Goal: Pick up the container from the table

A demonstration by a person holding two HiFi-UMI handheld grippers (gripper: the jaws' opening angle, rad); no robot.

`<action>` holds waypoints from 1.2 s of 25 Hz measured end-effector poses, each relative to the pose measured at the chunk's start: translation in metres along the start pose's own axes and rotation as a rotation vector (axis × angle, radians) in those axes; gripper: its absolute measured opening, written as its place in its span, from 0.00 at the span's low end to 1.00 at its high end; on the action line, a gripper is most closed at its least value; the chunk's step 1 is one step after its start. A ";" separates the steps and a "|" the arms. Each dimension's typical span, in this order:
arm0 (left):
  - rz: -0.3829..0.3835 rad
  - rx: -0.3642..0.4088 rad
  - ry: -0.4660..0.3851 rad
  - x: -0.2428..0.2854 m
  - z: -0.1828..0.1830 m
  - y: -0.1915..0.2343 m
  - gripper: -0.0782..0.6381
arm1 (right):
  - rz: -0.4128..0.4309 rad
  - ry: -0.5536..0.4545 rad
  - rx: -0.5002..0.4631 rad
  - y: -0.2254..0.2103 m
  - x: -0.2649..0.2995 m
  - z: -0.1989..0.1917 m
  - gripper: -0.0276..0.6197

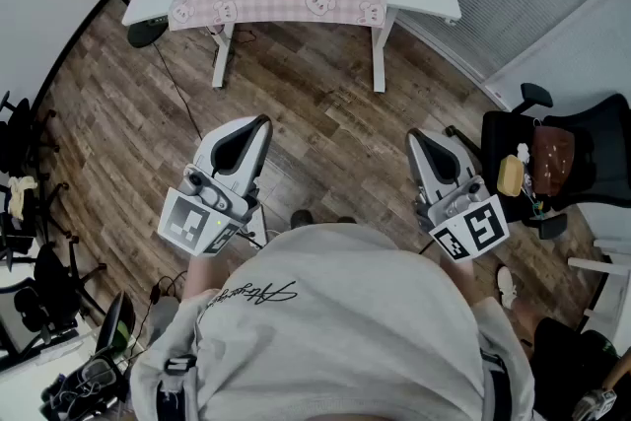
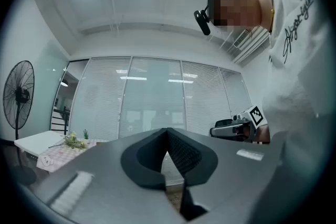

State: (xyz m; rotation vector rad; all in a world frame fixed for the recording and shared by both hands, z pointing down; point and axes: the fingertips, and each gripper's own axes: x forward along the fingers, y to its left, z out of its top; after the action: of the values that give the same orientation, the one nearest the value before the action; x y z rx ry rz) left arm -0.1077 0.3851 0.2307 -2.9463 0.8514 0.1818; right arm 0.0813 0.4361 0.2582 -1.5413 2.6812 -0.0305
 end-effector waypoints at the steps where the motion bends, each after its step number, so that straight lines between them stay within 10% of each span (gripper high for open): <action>1: -0.002 0.001 -0.004 0.000 0.001 -0.001 0.11 | 0.000 -0.003 0.002 0.002 0.000 0.000 0.04; 30: 0.077 -0.080 -0.026 -0.014 0.005 0.006 0.14 | -0.033 -0.022 0.053 0.006 -0.010 -0.004 0.07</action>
State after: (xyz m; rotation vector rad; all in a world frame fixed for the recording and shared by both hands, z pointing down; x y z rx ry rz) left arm -0.1226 0.3879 0.2277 -2.9788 0.9767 0.2635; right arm 0.0808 0.4482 0.2625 -1.5608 2.6156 -0.0846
